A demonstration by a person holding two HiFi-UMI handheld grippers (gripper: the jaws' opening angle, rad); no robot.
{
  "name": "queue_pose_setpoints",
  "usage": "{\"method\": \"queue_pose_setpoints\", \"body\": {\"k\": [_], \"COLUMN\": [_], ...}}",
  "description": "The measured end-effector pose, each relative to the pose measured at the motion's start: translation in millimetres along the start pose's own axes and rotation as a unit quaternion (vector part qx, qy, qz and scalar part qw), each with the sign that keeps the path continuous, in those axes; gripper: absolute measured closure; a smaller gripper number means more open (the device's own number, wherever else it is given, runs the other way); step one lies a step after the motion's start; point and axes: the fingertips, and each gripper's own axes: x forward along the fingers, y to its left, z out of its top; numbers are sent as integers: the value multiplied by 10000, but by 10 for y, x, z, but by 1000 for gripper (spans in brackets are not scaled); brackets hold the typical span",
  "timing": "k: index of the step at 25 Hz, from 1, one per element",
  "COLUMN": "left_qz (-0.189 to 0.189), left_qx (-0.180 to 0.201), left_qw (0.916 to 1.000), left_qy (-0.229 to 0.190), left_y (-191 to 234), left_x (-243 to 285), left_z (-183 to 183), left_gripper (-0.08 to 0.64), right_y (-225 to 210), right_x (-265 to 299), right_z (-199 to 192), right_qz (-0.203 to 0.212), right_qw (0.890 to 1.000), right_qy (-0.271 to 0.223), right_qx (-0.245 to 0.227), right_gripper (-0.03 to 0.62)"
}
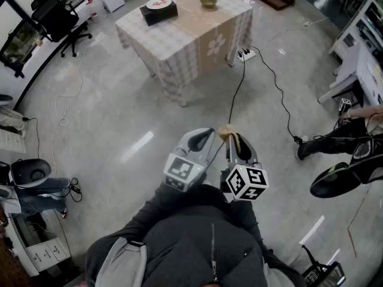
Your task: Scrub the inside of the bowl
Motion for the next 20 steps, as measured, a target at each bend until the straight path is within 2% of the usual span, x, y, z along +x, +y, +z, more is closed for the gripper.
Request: {"method": "queue_pose_setpoints", "body": {"k": [6, 10, 16, 20], "left_qz": [-41, -53, -67, -84], "left_qx": [-72, -80, -62, 3], "left_qw": [10000, 10000, 10000, 10000], "left_qy": [29, 5, -16, -53], "left_y": [-184, -160, -33, 119], "left_x": [-194, -217, -61, 139], "left_z": [82, 102, 69, 161], "left_gripper": [551, 551, 551, 551], "right_y": [102, 50, -94, -133], "right_x": [-313, -333, -155, 91], "right_z": [99, 114, 75, 208], "right_qz": [48, -92, -235, -207], "right_qw": [9997, 9997, 9995, 9996], "right_qy": [-135, -192, -207, -190], "right_qx": [-181, -123, -57, -93], "right_gripper": [525, 525, 522, 520]}}
